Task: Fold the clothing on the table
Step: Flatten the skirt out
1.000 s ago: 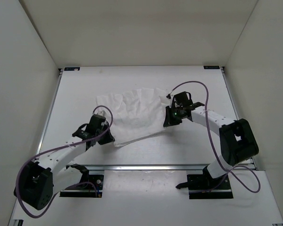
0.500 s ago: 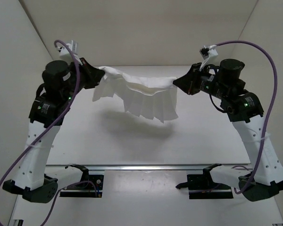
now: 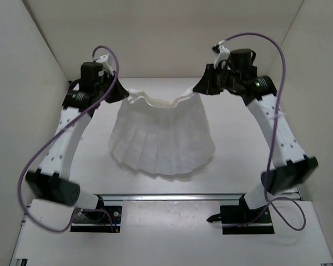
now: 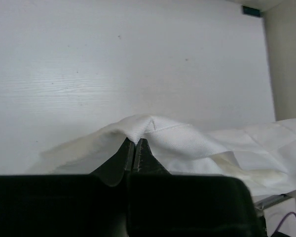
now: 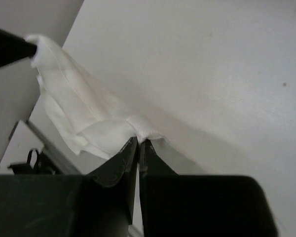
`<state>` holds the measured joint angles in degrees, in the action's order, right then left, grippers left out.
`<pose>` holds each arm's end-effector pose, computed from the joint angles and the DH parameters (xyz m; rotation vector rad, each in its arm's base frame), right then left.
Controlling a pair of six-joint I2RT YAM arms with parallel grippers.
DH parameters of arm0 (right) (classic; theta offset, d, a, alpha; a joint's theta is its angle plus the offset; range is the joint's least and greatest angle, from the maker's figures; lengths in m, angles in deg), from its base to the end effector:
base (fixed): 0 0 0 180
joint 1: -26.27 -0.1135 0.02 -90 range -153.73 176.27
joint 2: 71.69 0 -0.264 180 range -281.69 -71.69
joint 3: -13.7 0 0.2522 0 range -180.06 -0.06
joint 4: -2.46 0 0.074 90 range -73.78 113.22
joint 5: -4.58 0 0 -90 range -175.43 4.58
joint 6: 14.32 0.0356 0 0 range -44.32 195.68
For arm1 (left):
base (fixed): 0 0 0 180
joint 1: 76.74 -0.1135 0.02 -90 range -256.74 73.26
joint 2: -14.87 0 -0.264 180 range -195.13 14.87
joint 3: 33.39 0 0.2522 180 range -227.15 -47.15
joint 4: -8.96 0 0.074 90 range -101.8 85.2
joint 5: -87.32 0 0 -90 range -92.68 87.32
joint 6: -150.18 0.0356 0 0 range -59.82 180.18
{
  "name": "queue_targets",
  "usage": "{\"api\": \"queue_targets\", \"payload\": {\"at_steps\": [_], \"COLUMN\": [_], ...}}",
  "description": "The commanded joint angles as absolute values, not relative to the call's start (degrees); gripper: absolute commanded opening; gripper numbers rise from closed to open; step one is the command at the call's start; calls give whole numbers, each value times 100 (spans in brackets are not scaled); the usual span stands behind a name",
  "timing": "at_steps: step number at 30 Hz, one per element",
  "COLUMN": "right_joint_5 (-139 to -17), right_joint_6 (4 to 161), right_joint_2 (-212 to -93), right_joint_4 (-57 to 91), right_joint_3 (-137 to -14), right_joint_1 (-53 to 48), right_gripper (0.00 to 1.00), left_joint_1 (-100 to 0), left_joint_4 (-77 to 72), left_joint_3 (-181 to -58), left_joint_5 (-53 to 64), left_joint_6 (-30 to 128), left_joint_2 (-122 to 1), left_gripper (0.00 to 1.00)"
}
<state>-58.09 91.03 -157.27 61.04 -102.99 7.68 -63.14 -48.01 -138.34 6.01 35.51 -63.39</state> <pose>0.2880 0.1141 0.4583 -0.3655 2.0691 0.8517 0.2766 -0.0725 0.4302 -0.1135 2.1396 -0.5565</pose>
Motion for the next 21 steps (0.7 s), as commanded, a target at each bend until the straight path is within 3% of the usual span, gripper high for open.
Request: {"api": "queue_targets", "payload": {"at_steps": [1, 3, 4, 6, 9, 15, 18, 19, 20, 21], "right_joint_5": [-5966, -5950, -5985, -5950, -5766, -5554, -5703, -5765, -5765, -5870], "right_joint_6": [8842, 8912, 8956, 9035, 9167, 9386, 9816, 10035, 10168, 10291], "right_joint_2": [-16632, -17099, -17022, -16409, -15836, -15720, -15650, -15668, -15668, -15659], "right_joint_4": [6226, 6772, 6677, 6229, 5272, 4323, 3594, 3373, 3302, 3318], "right_joint_3": [-12033, -13388, -13270, -12604, -10629, -8035, -6664, -6137, -5888, -5494], "right_joint_1": [983, 1010, 1062, 1150, 1553, 1607, 1607, 1599, 1581, 1503], "right_gripper": [0, 0, 0, 1, 0, 0, 0, 0, 0, 1], "left_joint_1": [-6602, -6672, -6716, -6778, -6760, -6506, -6409, -6391, -6348, -6321], "left_joint_4": [-5135, -5901, -6251, -6203, -5369, -3665, -2830, -2575, -2459, -2258], "left_joint_3": [-15350, -16895, -17688, -17873, -16276, -12245, -10949, -10415, -9949, -9527], "left_joint_5": [866, 918, 945, 954, 1006, 1076, 1077, 1111, 1147, 1277], "left_joint_6": [3882, 3943, 3944, 3961, 3952, 3681, 3460, 3391, 3320, 3285], "left_joint_2": [-7622, -8291, -8504, -8419, -7664, -6767, -6669, -6678, -6704, -6696], "left_gripper": [0, 0, 0, 0, 0, 0, 0, 3, 13, 36]}}
